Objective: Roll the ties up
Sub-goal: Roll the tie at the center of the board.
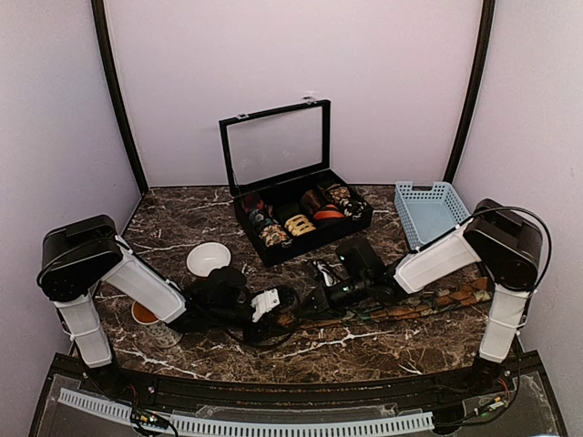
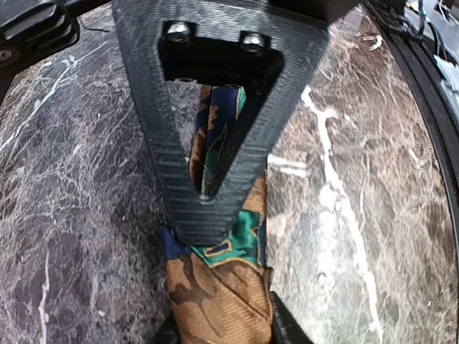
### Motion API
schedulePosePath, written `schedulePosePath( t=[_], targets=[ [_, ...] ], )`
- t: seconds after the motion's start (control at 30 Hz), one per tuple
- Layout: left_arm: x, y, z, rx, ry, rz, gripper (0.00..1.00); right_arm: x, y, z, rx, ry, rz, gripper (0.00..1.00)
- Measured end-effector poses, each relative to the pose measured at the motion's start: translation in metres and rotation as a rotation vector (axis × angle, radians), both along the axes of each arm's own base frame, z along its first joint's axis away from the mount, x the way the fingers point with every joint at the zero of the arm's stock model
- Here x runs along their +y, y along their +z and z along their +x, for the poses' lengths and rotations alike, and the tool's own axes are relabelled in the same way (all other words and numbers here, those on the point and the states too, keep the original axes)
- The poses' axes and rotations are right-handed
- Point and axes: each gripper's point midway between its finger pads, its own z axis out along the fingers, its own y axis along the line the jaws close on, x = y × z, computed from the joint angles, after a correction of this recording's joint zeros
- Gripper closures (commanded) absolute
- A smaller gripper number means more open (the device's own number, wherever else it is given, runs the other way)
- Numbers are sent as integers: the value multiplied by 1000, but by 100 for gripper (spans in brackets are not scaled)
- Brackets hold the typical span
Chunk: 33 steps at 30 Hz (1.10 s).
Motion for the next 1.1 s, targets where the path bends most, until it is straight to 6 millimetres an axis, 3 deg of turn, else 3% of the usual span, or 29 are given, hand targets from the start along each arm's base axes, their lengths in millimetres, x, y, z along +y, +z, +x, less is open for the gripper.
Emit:
schedulePosePath(
  t=[0.1, 0.23, 0.3, 0.43, 0.53, 0.6, 0.73, 0.83, 0.93, 1.1],
  targets=[
    [4, -2, 0, 11, 7, 13, 47, 2, -7, 0, 13, 1, 1, 100],
    [9, 1, -1, 17, 28, 12, 37, -2, -21, -4, 38, 0, -21, 100],
    [14, 8, 0, 5, 50, 5, 24, -3, -22, -5, 35, 2, -21, 100],
    [24, 50, 9, -73, 130, -66, 2, -3, -23, -5, 26, 7, -18, 100],
    [31, 96, 17, -145, 206, -190, 1, -4, -23, -5, 18, 11, -18, 100],
    [30, 107, 23, -151, 238, -230, 1, -4, -23, -5, 13, 12, -19, 100],
    [15, 78, 26, -89, 226, -155, 1, -4, -24, -4, 3, 14, -21, 100],
    [21, 52, 7, -75, 196, -117, 3, -5, -25, -3, -8, 11, -25, 100],
    [21, 30, -6, -64, 165, -86, 11, -5, -25, -2, -16, 14, -26, 100],
    [21, 9, -10, -62, 142, -75, 31, -5, -26, -2, -27, 19, -33, 100]
  ],
)
